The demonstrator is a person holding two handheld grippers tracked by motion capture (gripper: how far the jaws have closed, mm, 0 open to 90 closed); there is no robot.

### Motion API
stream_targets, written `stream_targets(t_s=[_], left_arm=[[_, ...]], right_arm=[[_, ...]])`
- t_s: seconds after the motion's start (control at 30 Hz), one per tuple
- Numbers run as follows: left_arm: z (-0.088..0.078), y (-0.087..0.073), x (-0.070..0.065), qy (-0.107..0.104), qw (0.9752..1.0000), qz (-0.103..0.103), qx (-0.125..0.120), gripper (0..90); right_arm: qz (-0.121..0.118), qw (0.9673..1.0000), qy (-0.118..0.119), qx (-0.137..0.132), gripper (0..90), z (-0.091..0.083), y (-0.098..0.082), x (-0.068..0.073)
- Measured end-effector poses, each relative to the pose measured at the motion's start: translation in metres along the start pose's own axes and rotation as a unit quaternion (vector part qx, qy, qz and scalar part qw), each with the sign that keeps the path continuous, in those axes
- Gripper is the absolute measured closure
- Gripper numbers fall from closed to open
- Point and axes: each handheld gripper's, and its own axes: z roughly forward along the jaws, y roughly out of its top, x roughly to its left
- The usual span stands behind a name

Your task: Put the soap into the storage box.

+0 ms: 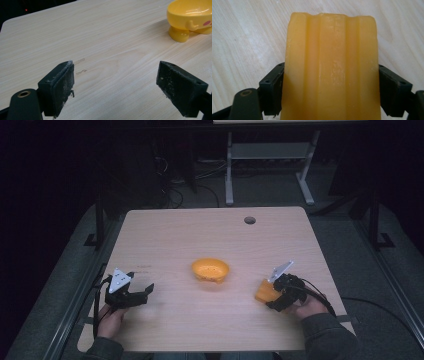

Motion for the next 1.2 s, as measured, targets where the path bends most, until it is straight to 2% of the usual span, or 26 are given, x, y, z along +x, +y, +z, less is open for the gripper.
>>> stream_targets(t_s=[0.13, 0.33, 0.43, 0.57, 0.73, 0.9, 1.13, 1.2], left_arm=[[0.0, 0.0, 0.0, 0.001, 1.0, -0.002, -0.001, 14.0], [0.0, 0.0, 0.0, 0.002, 1.0, -0.003, -0.003, 14.0], [0.0, 0.0, 0.0, 0.001, 1.0, -0.004, -0.003, 14.0], [0.0, 0.0, 0.0, 0.001, 1.0, -0.003, -0.002, 14.0], [0.0, 0.0, 0.0, 0.001, 1.0, -0.003, -0.002, 14.0], [0.0, 0.0, 0.001, 0.002, 1.0, -0.004, -0.002, 14.0], [0.0, 0.0, 0.001, 0.002, 1.0, -0.004, -0.002, 14.0], [-0.001, 0.0, 0.001, 0.002, 1.0, -0.003, -0.001, 14.0]], right_arm=[[0.001, 0.9998, 0.008, -0.016, 20.3, -0.005, 0.004, 0.001], [-0.008, 0.9997, 0.005, -0.023, 20.3, -0.012, 0.013, 0.0], [-0.012, 0.9994, 0.011, -0.031, 20.3, -0.015, 0.017, 0.0], [-0.019, 0.9993, 0.006, -0.033, 20.3, -0.018, 0.024, -0.001], [-0.027, 0.999, 0.011, -0.034, 20.3, -0.022, 0.032, -0.002], [-0.03, 0.9982, 0.021, -0.048, 20.4, -0.024, 0.038, -0.003], [-0.038, 0.998, 0.019, -0.047, 20.4, -0.028, 0.046, -0.004], [-0.042, 0.9973, 0.024, -0.055, 20.4, -0.029, 0.05, -0.006]])
